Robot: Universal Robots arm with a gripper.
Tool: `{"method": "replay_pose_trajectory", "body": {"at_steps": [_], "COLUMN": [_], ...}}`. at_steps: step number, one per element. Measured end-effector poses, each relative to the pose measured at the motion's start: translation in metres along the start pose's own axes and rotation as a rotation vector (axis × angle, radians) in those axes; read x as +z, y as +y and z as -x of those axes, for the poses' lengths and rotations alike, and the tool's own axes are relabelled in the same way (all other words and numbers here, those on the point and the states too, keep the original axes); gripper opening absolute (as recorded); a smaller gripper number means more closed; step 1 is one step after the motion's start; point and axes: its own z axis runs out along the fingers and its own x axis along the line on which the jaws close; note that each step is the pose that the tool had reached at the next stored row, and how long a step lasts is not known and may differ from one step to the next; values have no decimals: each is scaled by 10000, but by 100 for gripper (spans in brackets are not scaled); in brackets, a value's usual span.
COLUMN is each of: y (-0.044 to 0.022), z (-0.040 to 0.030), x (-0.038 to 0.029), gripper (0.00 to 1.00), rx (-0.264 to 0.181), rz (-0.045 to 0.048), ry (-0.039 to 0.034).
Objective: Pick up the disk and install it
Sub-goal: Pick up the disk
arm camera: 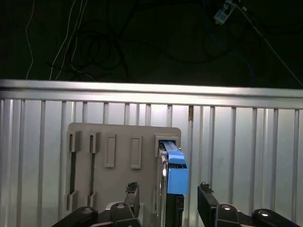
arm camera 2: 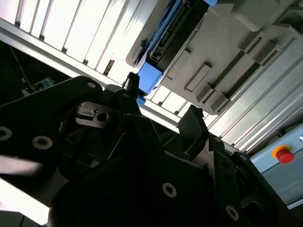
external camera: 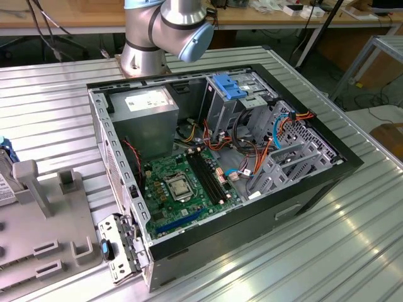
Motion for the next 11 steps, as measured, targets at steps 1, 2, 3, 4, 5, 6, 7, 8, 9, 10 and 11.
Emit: {"method": "replay_pose_trajectory", "body": {"at_steps": [1,2,3,4,5,6,7,8,9,10,11], "y": [0,0,0,0,-1,0,0,0,0,0,0], "z": [1,2,5,9,10,11,11,12,12,12,13], "x": [15,31,52,82,104,122,146,175,198,224,245], "gripper": [60,60,60,60,60,60,60,60,60,60,60], "rx": [-1,-2,-1,-1,-2,-2,-2,-2,-2,-1,-1], "rz": [-13,-14,-15,-14,-14,-15,-17,-39,-57,-76,-85], "ry": [-1,0,0,0,0,0,1,2,2,4,5]}}
